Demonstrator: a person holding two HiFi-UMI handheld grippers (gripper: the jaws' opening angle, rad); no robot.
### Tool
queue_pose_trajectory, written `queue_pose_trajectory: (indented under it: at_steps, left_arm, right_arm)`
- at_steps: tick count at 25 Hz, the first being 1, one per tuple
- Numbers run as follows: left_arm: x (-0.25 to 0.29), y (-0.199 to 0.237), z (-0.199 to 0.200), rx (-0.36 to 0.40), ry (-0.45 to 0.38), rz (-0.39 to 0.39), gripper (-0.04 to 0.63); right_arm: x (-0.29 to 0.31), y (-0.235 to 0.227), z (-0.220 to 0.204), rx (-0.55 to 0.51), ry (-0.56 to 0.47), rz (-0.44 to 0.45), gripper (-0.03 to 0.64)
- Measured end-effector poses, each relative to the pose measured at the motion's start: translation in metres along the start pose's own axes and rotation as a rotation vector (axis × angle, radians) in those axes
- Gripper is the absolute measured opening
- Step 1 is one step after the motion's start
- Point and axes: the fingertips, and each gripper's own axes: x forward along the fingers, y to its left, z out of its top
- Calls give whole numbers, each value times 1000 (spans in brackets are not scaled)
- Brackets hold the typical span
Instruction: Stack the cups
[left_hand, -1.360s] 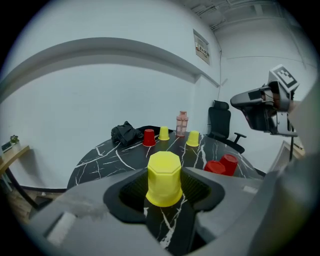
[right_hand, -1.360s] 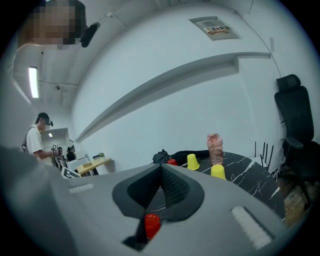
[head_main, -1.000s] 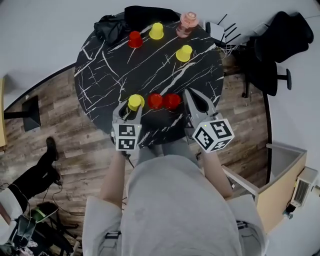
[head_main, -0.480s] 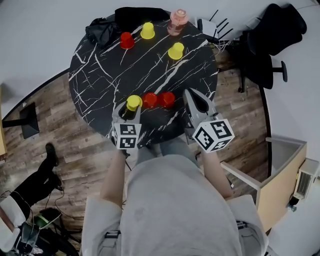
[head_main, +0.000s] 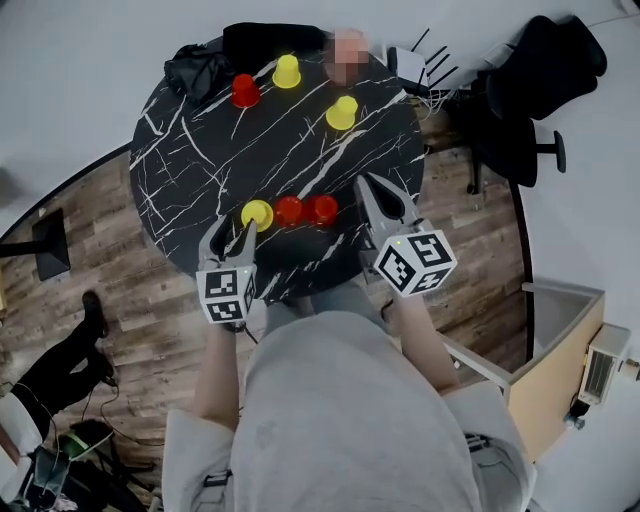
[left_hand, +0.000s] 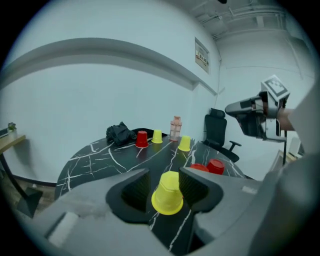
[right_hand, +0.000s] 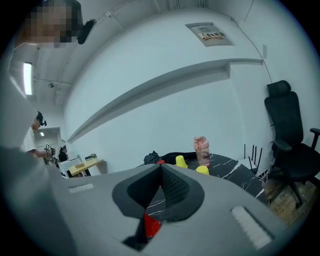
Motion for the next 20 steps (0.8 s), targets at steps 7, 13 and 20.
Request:
queue_pose_trajectory:
  at_steps: [7,13,20]
  left_arm:
    - [-30,20,45,-47,-140,147,37]
    - [-49,28,76,-90,-242,231,6]
    - [-59,36,83,-118,-253,349,6]
  right_arm:
    - [36,-25,5,-31,48,16,0]
    - [71,-53,-1,-69,124,27,2]
    - [113,-96,-17,-117,243,3,47]
